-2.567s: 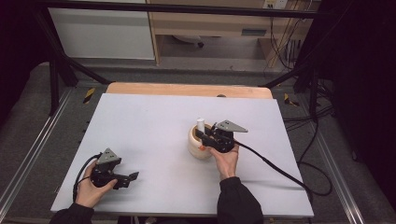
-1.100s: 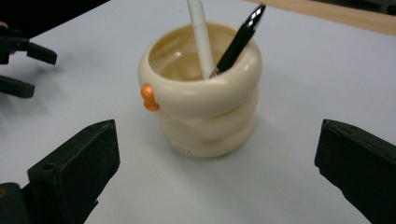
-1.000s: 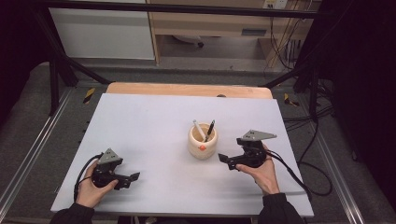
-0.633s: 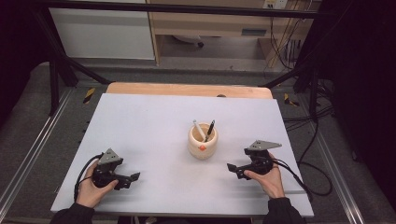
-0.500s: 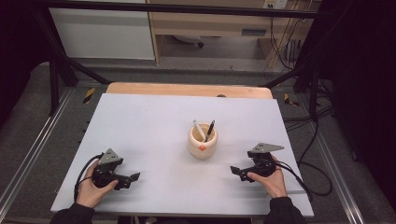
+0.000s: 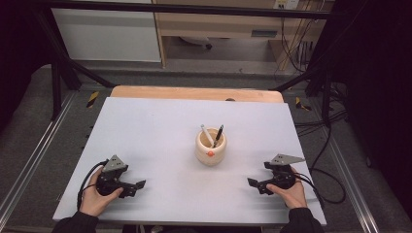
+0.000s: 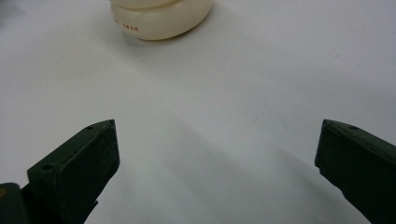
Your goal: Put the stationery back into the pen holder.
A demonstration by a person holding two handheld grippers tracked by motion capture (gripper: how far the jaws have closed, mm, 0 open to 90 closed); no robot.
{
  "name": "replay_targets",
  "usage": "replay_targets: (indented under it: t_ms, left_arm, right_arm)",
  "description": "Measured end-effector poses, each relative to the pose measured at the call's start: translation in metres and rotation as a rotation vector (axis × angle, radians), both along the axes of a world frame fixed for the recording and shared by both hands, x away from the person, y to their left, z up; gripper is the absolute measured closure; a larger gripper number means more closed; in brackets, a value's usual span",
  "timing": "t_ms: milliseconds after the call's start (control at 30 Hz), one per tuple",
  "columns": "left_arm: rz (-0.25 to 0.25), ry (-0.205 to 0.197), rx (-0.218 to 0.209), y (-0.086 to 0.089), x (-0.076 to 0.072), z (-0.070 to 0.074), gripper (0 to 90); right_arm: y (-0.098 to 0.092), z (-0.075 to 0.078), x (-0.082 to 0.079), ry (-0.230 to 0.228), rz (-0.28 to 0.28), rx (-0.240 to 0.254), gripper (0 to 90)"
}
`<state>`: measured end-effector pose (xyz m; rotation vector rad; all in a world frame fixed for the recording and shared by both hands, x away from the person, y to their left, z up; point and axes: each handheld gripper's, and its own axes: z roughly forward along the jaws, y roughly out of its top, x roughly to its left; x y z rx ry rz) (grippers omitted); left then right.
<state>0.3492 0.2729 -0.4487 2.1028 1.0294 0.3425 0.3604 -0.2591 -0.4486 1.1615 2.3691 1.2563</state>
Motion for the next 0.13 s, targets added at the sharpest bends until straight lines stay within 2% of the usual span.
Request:
replay_targets:
  t_ms: [133]
  left_arm:
    - [-0.001, -0.001, 0.004, 0.0004, 0.0002, 0.0003, 5.5]
  right_arm:
    - [-0.0012, 0.0004, -0.0013, 0.001, -0.003, 0.008, 0.7]
